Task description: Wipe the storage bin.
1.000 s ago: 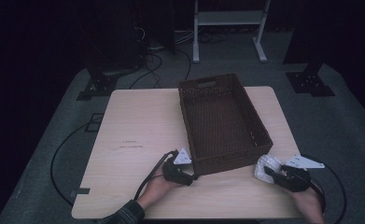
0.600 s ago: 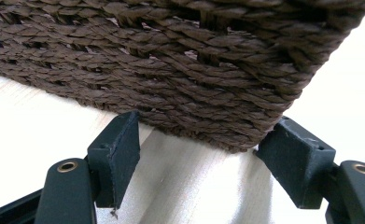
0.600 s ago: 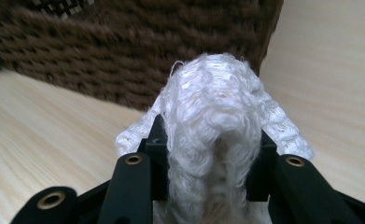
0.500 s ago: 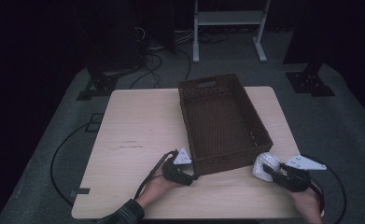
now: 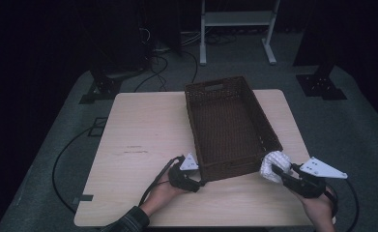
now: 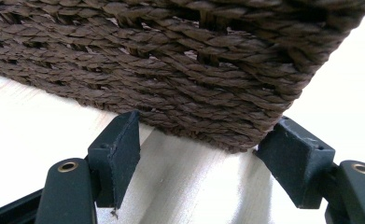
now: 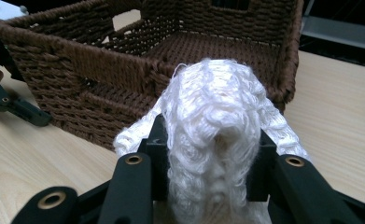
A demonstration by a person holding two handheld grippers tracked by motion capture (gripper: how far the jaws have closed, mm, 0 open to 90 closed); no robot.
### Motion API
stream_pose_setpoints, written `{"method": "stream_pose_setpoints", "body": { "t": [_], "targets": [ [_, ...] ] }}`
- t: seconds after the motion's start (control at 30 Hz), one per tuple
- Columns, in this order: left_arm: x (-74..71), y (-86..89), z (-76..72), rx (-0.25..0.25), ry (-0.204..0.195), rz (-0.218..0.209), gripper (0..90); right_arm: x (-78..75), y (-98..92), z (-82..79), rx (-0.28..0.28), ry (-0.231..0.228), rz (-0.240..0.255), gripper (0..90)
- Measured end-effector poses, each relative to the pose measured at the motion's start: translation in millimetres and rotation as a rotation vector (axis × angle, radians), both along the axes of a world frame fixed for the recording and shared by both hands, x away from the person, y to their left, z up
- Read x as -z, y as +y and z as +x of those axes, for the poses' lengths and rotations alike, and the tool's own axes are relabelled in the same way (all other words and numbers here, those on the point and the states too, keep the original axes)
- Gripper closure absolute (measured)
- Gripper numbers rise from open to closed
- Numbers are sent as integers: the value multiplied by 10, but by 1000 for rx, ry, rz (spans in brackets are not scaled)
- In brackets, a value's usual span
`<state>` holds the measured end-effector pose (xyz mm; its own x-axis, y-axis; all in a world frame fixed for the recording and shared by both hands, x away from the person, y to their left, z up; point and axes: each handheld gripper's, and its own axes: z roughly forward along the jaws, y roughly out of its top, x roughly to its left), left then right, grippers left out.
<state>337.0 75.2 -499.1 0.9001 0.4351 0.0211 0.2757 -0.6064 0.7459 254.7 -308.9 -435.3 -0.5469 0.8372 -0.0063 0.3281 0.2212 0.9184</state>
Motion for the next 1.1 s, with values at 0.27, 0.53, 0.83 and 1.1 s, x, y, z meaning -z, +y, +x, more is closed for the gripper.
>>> {"method": "stream_pose_setpoints", "body": {
  "t": [0.27,0.53,0.83,1.1],
  "targets": [
    [0,-1,0,0,-1,1,292,55,0,27,-10,15,-2,623],
    [0,-1,0,0,-1,0,292,179,35,78,-25,71,-11,622],
    [0,-1,0,0,0,0,292,338,79,137,-38,134,-27,622],
    [0,-1,0,0,0,0,292,417,111,178,-50,191,-64,627]
  ]
}}
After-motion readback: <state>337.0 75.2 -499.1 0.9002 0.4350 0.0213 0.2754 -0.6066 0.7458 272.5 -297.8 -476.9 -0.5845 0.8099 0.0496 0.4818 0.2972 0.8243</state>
